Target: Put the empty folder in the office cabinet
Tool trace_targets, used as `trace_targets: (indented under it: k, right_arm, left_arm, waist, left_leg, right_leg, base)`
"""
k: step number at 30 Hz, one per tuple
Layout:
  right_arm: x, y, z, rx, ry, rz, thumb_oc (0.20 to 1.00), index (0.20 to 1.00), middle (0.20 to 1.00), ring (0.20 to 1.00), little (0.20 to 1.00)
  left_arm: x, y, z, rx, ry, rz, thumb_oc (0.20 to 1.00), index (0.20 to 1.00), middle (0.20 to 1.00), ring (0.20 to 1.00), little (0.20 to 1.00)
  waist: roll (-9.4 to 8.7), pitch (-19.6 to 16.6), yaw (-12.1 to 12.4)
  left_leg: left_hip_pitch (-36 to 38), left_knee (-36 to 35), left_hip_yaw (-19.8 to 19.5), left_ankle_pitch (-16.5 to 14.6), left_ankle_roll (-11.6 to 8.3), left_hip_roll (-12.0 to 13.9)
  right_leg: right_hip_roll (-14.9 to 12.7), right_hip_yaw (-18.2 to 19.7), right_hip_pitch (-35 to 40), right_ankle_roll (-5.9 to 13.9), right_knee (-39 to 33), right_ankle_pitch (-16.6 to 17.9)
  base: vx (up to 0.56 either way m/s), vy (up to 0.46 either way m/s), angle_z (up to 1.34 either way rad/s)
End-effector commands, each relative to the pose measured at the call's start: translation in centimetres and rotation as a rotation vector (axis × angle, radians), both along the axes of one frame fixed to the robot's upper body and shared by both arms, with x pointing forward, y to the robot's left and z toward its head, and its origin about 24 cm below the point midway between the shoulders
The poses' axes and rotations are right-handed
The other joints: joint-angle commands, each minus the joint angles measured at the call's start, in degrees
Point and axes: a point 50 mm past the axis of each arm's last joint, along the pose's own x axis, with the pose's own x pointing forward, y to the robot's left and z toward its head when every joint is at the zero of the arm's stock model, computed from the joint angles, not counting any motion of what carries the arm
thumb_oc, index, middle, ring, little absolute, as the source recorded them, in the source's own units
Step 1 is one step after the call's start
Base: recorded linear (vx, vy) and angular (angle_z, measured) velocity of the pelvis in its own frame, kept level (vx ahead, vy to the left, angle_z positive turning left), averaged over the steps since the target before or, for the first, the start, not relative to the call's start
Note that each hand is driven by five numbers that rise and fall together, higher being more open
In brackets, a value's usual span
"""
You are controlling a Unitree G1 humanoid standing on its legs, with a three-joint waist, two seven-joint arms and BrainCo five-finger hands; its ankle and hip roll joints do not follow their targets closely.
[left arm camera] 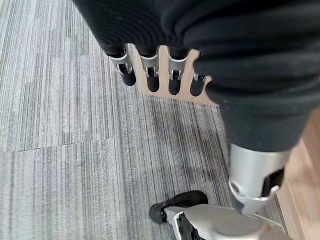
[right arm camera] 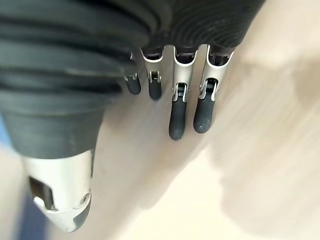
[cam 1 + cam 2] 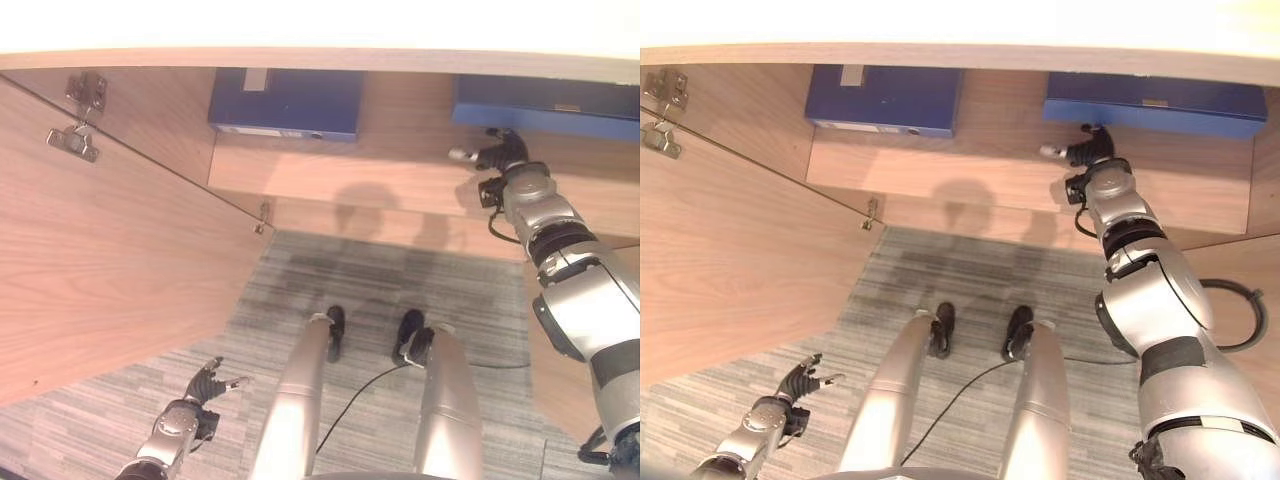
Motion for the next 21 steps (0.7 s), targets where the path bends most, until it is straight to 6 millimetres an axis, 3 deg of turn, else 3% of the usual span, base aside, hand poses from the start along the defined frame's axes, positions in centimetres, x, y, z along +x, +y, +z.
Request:
trace_targets:
  k: [1,3,8,11,16,17,18,21]
  right_arm:
    - [-1.9,-3.3,-4.6,-0.151,0.295,-0.07,1.0,1.0,1.0,1.0,1.0]
    - [-2.6,-3.4,-6.5,-0.207,0.351,-0.015,1.0,1.0,1.0,1.0,1.0]
    - [-2.4,-2.5,-6.0,-0.226,0.36,0.086,1.0,1.0,1.0,1.0,1.0]
    - [-1.9,-1.9,-5.2,-0.238,0.364,0.126,1.0,1.0,1.0,1.0,1.0]
    - [-1.6,-1.0,-5.4,-0.383,0.44,0.165,1.0,1.0,1.0,1.0,1.0]
    - [-1.6,-0.5,-5.9,-0.448,0.479,0.19,1.0,1.0,1.0,1.0,1.0]
    - [-1.7,-0.6,-6.1,-0.458,0.491,0.185,1.0,1.0,1.0,1.0,1.0]
    - [-2.3,-1.4,-7.3,-0.44,0.543,0.159,1.0,1.0,1.0,1.0,1.0]
  left_arm:
    - [-0.5,2.2,0.6,0.079,0.021,-0.018,1.0,1.0,1.0,1.0,1.0]
    - [-0.9,2.2,0.3,0.074,0.033,-0.009,1.0,1.0,1.0,1.0,1.0]
    - [-0.7,2.3,0.4,0.086,0.036,-0.028,1.0,1.0,1.0,1.0,1.0]
    - [0.3,2.1,1.0,0.07,-0.007,-0.043,1.0,1.0,1.0,1.0,1.0]
    - [1.4,1.6,1.5,0.061,-0.04,-0.064,1.0,1.0,1.0,1.0,1.0]
    - [1.8,1.2,1.5,0.054,-0.046,-0.075,1.0,1.0,1.0,1.0,1.0]
    - [3.6,0.1,3.4,0.023,-0.145,-0.126,1.0,1.0,1.0,1.0,1.0]
    - [3.6,-0.7,5.0,-0.026,-0.207,-0.184,1.0,1.0,1.0,1.0,1.0]
  waist:
    - [-0.22,4.9,1.8]
    - [-0.53,5.1,1.0]
    - [-0.54,5.5,0.6]
    - [-0.01,6.0,1.1]
    - [0.5,6.3,1.3]
    - [0.45,6.0,1.2]
    - [0.86,6.2,1.3]
    - [1.71,6.5,1.6]
  left_leg:
    - [2.4,-8.8,-0.3,1.8,1.05,-0.2]
    - [3.6,-11.4,0.1,2.8,0.74,0.1]
    - [5.9,-16.6,0.0,5.3,-0.04,0.2]
    - [9.4,-24.0,0.1,8.8,-0.83,0.2]
    - [14.7,-32.9,0.1,12.7,-1.46,0.3]
    - [17.9,-37.2,0.1,14.6,-1.94,0.5]
    - [19.5,-38.8,0.0,15.4,-2.19,0.5]
    - [23.3,-42.2,-0.4,16.9,-2.39,0.5]
  right_leg:
    - [-1.9,-0.3,6.5,3.44,-5.4,-2.4]
    - [-1.4,-0.6,7.3,4.01,-7.6,-1.1]
    - [-1.1,-1.4,9.8,4.84,-12.9,1.4]
    - [-0.6,-2.1,13.2,5.7,-20.1,4.3]
    - [0.6,-2.9,17.8,6.62,-28.5,7.7]
    - [1.2,-3.2,21.0,7.04,-33.0,9.0]
    - [1.4,-3.7,22.7,7.36,-35.0,9.9]
    - [2.1,-4.4,27.1,7.6,-39.0,11.3]
  base:
    - [-0.04,-0.002,0.02]
    - [-0.04,0.005,0.03]
    - [-0.03,-0.02,-0.05]
    - [-0.05,-0.052,-0.07]
    - [-0.02,-0.049,-0.09]
    - [-0.01,-0.074,-0.06]
    - [-0.01,-0.074,-0.02]
    - [0.0,-0.08,0.0]
